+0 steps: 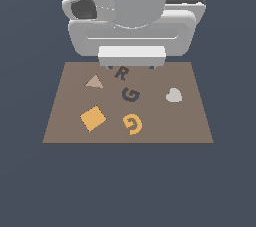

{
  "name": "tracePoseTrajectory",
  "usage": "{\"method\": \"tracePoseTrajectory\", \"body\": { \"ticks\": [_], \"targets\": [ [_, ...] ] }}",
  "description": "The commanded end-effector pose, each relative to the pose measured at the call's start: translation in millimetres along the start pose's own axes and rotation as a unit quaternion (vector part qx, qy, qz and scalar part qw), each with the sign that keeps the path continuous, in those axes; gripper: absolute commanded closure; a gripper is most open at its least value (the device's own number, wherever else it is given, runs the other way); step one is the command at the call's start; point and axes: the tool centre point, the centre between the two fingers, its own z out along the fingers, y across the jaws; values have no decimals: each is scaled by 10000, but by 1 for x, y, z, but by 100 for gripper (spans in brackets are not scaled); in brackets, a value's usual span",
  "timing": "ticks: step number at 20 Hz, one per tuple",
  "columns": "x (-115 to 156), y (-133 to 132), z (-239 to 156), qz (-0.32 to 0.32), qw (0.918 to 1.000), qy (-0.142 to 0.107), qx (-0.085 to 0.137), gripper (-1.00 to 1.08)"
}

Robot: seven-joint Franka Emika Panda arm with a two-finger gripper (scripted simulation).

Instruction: Insert a designated object into the corresponding slot on a board.

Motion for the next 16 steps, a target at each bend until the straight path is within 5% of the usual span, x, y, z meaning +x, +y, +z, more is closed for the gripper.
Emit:
{"method": "tracePoseTrajectory", "body": {
  "ticks": [1,16],
  "targets": [
    [0,0,0,0,10000,0,0,-92],
    [29,3,45,-737,9973,-43,1,-92]
  ]
}}
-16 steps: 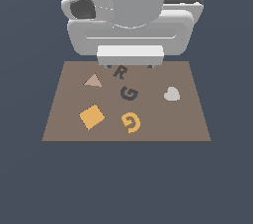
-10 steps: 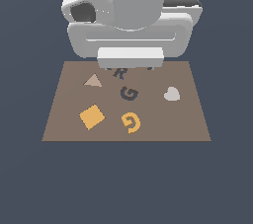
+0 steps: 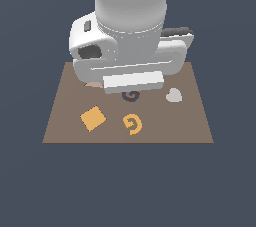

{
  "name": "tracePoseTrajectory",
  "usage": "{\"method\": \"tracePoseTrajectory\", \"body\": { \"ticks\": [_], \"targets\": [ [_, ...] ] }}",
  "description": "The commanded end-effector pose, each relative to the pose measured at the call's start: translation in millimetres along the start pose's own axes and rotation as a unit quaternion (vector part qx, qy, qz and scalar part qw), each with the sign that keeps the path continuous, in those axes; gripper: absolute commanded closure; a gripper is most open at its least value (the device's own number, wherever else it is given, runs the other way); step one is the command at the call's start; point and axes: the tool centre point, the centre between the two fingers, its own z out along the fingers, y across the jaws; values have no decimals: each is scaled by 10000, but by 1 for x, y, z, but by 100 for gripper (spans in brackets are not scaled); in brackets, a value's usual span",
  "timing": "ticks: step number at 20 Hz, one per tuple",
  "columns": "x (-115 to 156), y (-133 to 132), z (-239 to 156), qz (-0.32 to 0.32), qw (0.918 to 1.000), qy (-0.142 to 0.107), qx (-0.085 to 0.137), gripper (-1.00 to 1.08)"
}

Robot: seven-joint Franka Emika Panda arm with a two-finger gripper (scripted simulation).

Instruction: Insert a designated object into the corresponding slot on a board.

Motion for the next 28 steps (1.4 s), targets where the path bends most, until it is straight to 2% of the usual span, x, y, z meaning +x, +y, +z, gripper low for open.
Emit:
{"method": "tracePoseTrajectory", "body": {
  "ticks": [1,14,21,28],
  "targets": [
    [9,1,14,-229,9997,-16,1,-92],
    [55,0,83,-1393,9902,-85,-11,-92],
    [64,-2,97,-1621,9867,-99,-16,-92],
    [65,-2,101,-1632,9865,-102,-15,-92]
  ]
}}
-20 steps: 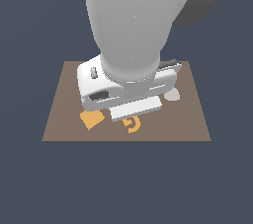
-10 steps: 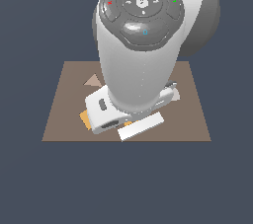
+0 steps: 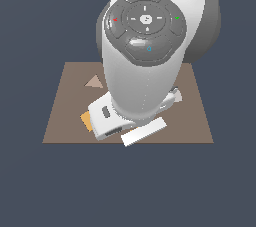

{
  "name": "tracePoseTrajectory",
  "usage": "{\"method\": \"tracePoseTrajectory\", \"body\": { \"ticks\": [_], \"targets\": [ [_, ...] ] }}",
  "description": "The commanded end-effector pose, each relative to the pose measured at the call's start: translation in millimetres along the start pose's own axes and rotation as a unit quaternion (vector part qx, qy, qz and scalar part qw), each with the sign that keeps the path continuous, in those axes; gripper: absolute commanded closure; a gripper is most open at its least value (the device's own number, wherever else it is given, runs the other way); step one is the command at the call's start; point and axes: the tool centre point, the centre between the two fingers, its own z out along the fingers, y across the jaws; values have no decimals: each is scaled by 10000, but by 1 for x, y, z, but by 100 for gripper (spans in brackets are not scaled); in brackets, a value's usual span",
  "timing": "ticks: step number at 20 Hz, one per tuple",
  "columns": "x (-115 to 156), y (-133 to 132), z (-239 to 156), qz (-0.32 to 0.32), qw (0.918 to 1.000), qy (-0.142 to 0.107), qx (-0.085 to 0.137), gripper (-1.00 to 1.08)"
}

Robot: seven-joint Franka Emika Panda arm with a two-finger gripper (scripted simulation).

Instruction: Insert a designated object into the corresponding slot on a board.

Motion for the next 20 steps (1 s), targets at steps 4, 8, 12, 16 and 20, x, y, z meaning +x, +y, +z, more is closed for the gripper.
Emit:
{"method": "tracePoseTrajectory", "body": {
  "ticks": [4,8,12,16,20],
  "targets": [
    [1,0,16,-19,10000,-2,-1,-92],
    [1,0,19,-23,10000,-2,-2,108],
    [1,0,19,-23,10000,-2,-2,108],
    [1,0,19,-23,10000,-2,-2,108],
    [1,0,16,-24,10000,0,-2,108]
  ]
}}
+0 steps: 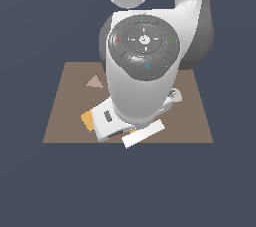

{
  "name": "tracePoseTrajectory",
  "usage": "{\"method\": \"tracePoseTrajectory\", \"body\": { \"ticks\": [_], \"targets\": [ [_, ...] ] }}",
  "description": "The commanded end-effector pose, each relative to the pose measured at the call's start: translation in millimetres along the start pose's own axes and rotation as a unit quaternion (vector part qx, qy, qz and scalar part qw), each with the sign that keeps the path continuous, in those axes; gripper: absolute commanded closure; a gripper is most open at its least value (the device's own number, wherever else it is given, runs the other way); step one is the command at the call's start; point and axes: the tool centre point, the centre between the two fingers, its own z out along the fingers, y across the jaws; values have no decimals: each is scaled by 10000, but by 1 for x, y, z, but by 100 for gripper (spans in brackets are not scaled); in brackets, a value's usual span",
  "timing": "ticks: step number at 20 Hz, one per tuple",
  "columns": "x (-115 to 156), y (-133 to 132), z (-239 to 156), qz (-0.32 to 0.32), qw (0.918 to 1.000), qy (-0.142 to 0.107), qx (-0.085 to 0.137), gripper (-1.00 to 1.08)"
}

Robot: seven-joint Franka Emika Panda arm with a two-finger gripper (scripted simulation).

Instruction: Insert a designated object into the corresponding slot on a board.

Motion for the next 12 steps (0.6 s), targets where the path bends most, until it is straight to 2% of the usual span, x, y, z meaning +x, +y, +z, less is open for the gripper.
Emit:
{"method": "tracePoseTrajectory", "body": {
  "ticks": [1,12],
  "targets": [
    [0,0,-4,2,10000,2,-1,108],
    [-2,3,-2,321,9995,-1,0,108]
  ]
}}
